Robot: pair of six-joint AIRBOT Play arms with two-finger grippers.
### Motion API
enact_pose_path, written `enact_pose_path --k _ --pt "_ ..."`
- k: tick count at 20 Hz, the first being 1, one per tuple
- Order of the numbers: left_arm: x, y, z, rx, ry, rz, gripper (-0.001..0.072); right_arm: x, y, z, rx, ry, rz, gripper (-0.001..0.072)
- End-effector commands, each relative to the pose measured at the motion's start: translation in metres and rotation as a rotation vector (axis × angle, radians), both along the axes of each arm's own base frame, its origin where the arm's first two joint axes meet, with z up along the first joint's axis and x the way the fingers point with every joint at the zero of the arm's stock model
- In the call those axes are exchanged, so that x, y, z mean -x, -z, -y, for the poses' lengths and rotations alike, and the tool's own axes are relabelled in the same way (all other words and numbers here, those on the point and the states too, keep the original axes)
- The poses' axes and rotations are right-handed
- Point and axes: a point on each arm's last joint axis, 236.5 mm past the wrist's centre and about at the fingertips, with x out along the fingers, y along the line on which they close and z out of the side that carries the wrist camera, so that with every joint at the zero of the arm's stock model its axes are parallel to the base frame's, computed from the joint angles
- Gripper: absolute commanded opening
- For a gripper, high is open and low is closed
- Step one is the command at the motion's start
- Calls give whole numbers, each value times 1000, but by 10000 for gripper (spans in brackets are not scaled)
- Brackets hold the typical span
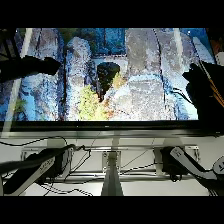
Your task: Fold the clothes and pants, and hang the long-sleeved shirts on hangers.
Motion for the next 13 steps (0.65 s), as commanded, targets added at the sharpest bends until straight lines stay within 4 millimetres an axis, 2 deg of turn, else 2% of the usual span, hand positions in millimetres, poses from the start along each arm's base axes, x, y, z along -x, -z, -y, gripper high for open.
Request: enact_pose_path --k 1,3,6,7,9,11,13 --pt "0 0 0 0 -1 1 692 -69 10 -58 6 -351 -10 26" --pt "0 0 0 0 -1 1 692 -117 5 -116 48 -613 37 26" --pt "0 0 0 0 -1 1 692 -159 -10 -212 221 -1034 59 26" --pt "0 0 0 0 -1 1 691 -165 -13 -240 281 -1156 60 26" --pt "0 0 0 0 -1 1 692 -174 -22 -285 371 -1289 90 26" --pt "0 0 0 0 -1 1 692 -177 -29 -316 389 -1352 144 27" --pt "0 0 0 0 -1 1 692 -175 -29 -334 384 -1392 157 27"
